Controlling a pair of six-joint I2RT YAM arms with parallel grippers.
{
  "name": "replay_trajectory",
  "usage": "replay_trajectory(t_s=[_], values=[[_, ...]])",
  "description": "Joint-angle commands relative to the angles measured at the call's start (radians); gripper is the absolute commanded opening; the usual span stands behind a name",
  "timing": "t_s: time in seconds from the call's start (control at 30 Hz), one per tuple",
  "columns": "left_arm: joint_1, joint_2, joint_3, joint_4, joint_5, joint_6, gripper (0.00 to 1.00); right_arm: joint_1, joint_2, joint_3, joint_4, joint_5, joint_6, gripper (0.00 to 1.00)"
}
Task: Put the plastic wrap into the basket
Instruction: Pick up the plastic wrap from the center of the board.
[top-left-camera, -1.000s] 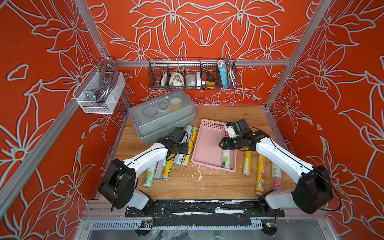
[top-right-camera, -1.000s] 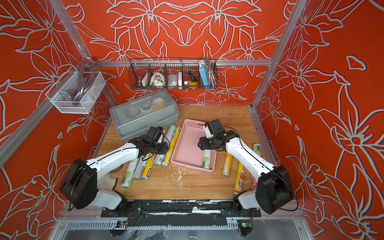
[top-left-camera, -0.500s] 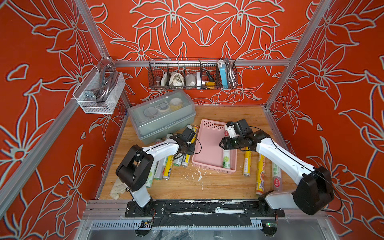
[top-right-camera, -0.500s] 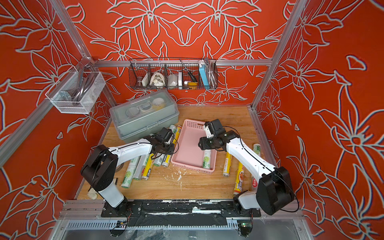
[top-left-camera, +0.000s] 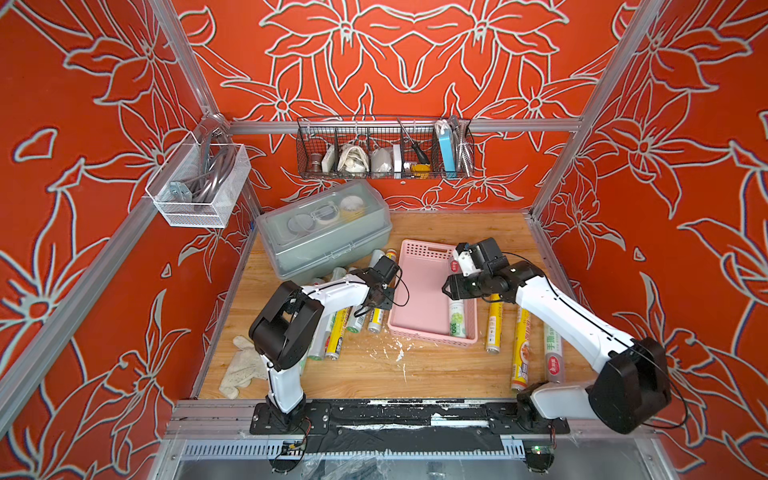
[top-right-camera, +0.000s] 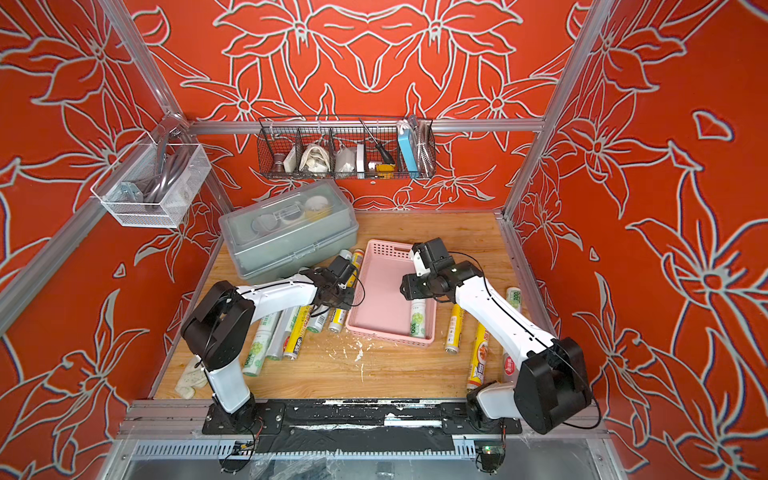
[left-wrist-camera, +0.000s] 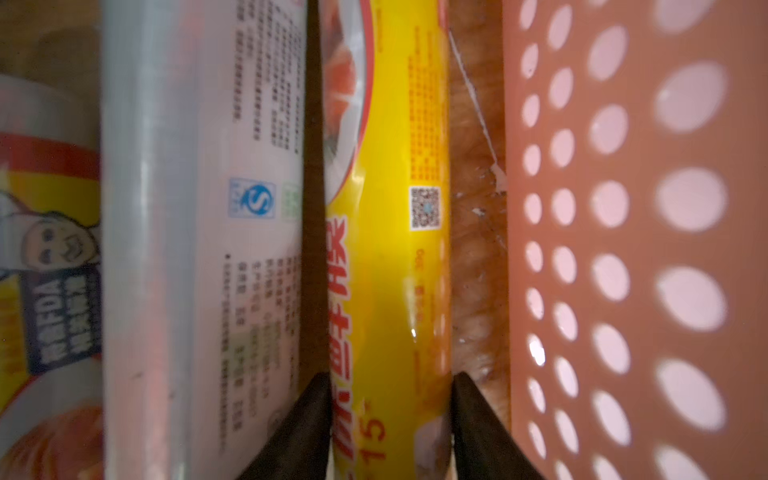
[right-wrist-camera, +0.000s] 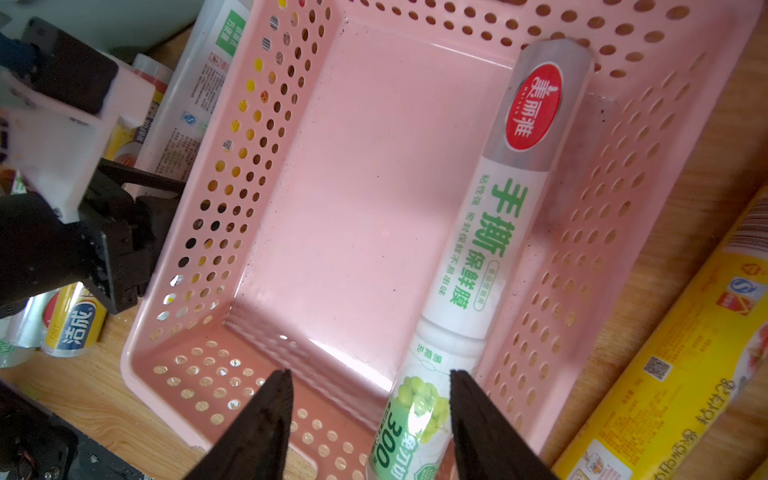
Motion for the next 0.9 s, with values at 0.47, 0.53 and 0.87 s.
replay_trajectory(t_s=[0.47, 0.53, 0.87], values=[[-0.007, -0.070, 0.017, -0.038, -0.027, -0.007, 0.28, -0.070, -0.080, 0.007, -0.081, 0.016, -0.030, 0.61], [-0.006, -0.100, 0.024, -0.065, -0.034, -0.007, 0.28, -0.081, -0.082, 0.007, -0.083, 0.011, -0.033, 0.61], [-0.013, -0.284, 0.067, -0.197, -0.067, -0.040, 0.27, -0.113, -0.095, -0.001, -0.092, -0.009, -0.035, 0.61]])
